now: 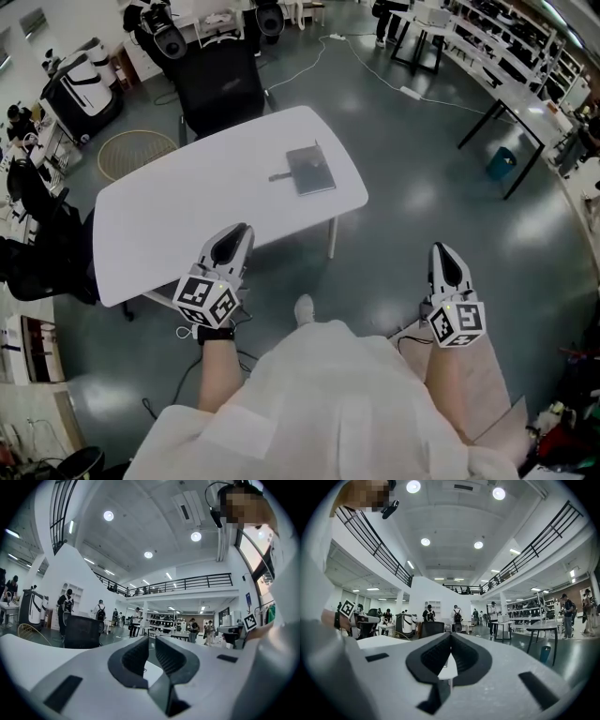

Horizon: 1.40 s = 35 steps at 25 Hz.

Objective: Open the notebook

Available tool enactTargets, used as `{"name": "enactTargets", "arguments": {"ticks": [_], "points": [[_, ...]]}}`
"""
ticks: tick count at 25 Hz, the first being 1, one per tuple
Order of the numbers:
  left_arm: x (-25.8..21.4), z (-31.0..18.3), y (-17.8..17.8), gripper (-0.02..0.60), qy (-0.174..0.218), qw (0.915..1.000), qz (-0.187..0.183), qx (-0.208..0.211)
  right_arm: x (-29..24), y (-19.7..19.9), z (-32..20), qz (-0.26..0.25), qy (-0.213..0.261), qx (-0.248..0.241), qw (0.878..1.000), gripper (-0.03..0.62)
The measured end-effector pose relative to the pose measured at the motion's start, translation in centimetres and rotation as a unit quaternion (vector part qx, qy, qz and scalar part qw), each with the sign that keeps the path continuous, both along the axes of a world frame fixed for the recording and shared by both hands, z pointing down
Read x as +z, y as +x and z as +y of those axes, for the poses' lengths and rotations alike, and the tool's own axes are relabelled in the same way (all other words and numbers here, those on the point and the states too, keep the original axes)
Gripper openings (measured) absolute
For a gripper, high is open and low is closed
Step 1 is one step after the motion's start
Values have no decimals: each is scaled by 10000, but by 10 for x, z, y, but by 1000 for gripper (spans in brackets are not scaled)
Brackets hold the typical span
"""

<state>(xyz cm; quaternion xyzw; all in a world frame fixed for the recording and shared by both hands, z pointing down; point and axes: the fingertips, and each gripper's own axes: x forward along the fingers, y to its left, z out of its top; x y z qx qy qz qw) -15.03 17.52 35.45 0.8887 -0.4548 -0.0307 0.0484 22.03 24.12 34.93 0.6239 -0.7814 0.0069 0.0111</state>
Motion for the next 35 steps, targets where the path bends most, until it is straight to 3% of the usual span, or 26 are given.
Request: {"name": "enactTargets", "arguments": {"ticks": [10, 25, 35], "points": [[21, -94, 33, 43, -64, 9997, 27, 213, 14, 24, -83, 104, -55, 70, 9999, 5], [34, -287, 44, 43, -191, 9992, -144, 333, 1, 34, -290, 27, 48, 58, 10000, 6], [63, -342, 45, 43, -471, 9980, -56, 414, 2, 19, -375, 91, 82, -145, 9998, 6]]}}
